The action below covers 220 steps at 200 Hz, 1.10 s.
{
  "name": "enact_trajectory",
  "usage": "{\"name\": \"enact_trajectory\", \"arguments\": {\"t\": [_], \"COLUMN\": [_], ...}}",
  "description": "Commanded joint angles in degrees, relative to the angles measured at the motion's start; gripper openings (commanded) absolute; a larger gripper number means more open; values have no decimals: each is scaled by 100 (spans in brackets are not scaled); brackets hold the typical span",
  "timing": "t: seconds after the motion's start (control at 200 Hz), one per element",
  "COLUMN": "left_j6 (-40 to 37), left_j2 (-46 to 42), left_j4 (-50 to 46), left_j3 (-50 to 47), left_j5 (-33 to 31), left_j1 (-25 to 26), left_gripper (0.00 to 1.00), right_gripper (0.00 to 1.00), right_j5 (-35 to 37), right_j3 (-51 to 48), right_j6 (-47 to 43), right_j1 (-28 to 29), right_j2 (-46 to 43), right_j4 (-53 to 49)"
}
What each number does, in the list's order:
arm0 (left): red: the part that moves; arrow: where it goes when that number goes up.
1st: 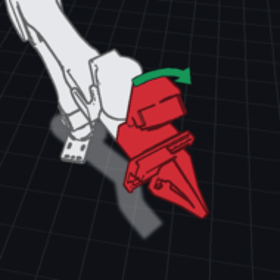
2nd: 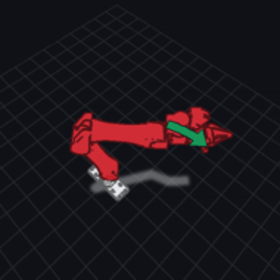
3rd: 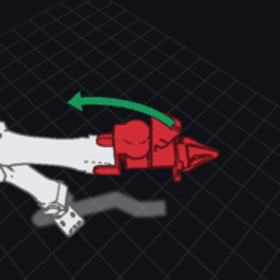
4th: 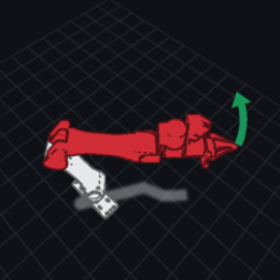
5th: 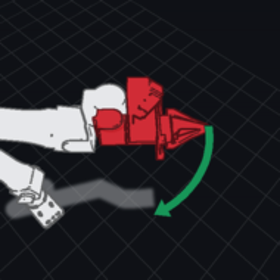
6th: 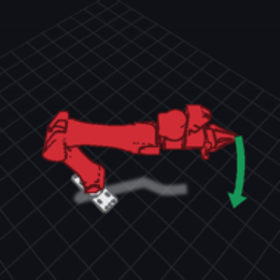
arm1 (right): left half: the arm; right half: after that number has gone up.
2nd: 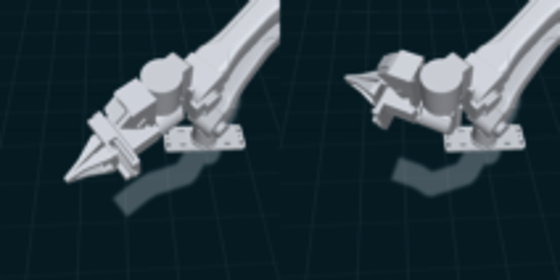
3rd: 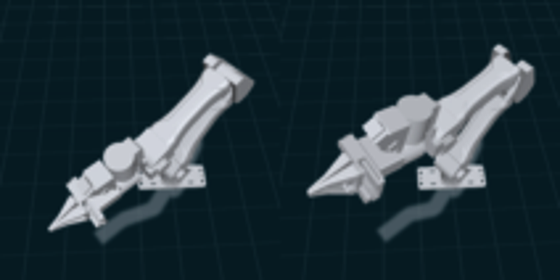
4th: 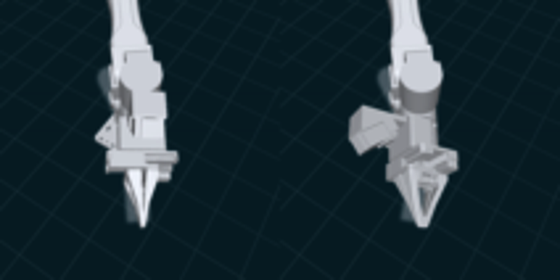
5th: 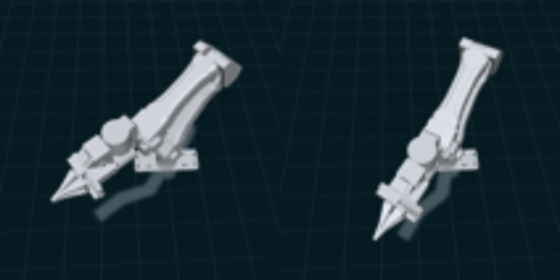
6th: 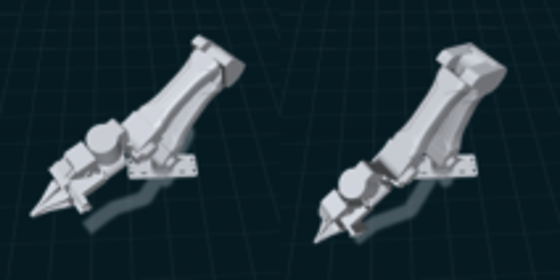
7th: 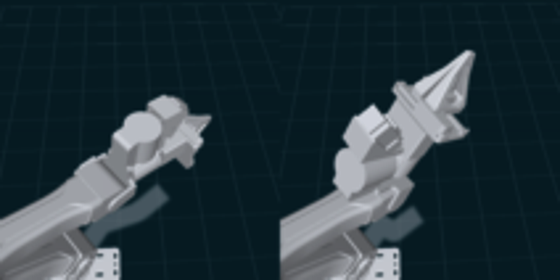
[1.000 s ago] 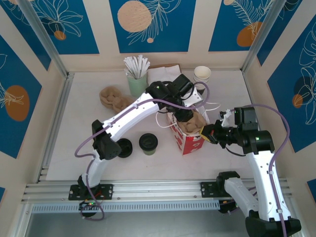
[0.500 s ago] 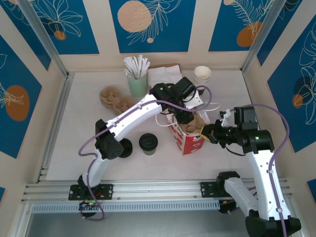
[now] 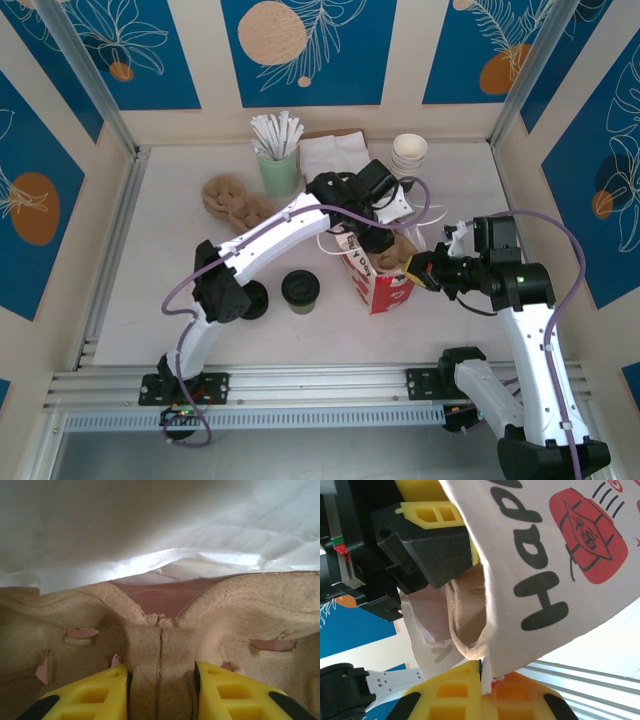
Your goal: Pack the takeout coffee
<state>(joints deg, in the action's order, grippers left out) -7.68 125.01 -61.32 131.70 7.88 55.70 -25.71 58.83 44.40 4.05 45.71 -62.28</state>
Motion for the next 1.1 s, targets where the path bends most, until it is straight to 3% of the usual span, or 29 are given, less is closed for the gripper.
{"name": "enact_trajectory", "arguments": {"t": [0.0,0.425,1.095], "left_j6": [-119,-126,429], "left_j2": [252,230,23], "left_j4": [-55,13,879], "left_j3": [-203,-538,-1468], "left_j5": [34,-7,-188], "left_j1": [114,115,116], "left_gripper": [32,31,31], "right_gripper": [0,0,0], "right_j5": [-81,111,163], "right_j3": [74,147,28], "right_j6": [-168,-213,-143], "right_j1": [34,69,122], "right_j2": [-63,-141,-289], "right_j4": [20,-100,-74]}}
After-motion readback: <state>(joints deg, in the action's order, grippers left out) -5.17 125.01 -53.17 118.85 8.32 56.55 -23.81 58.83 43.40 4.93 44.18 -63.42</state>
